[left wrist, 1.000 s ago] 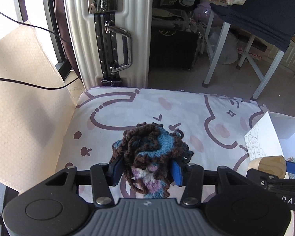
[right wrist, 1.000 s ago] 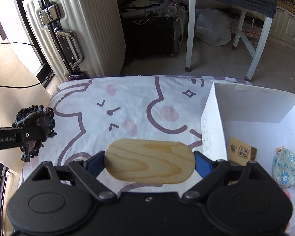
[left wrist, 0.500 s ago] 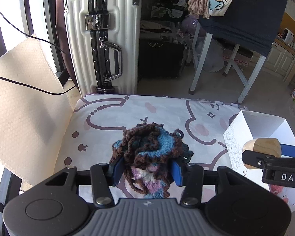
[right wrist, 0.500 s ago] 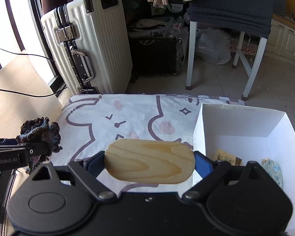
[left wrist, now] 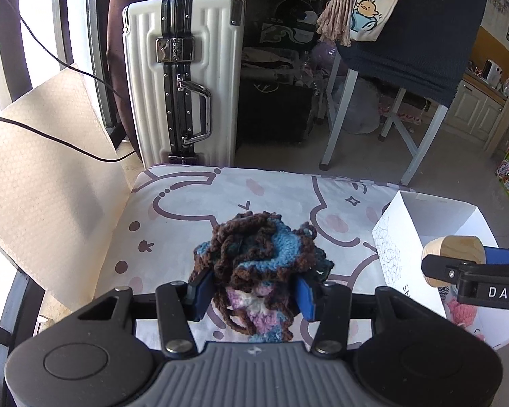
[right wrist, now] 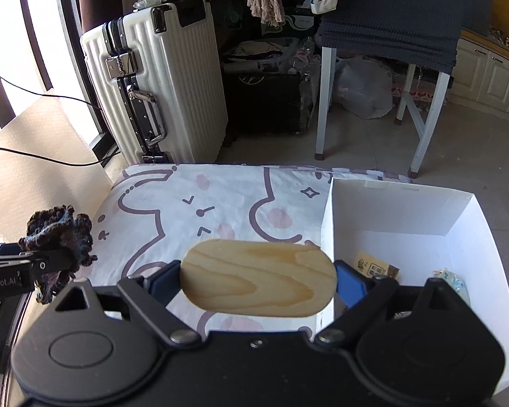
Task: Organize objects
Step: 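Lift the wooden block with the right tool while the left tool lifts the crocheted flower, then carry the wooden block and crocheted flower into the white box and open both tools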
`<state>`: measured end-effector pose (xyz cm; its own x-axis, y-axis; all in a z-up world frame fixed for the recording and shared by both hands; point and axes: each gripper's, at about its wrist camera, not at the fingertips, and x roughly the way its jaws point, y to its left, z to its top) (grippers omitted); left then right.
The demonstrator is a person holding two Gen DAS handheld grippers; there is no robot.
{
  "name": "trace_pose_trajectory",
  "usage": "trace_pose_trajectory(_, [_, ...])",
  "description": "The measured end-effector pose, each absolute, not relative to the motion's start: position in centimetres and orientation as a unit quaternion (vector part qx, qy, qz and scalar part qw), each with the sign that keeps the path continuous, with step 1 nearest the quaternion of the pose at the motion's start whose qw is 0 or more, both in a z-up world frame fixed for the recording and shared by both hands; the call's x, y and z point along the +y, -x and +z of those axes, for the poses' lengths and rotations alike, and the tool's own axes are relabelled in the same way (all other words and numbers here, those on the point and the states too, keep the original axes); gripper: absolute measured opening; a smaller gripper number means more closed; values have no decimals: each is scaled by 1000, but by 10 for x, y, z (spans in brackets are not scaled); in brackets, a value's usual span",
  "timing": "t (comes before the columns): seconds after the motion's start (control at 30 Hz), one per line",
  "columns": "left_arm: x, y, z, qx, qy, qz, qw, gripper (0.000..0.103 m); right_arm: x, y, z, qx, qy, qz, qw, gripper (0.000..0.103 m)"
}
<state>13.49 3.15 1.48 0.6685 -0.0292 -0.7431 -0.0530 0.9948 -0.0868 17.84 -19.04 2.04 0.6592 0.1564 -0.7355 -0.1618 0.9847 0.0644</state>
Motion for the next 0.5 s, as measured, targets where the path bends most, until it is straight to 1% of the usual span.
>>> trace_pose_trajectory(0.33, [34,-119,19,406,53,-1,912,50,-187,-163,22,409,9,96,908,93])
trace_pose_trajectory(0.5, [30,-117,26,399,42,-12,916,50,-201,-156,30,402,11,98,910,93])
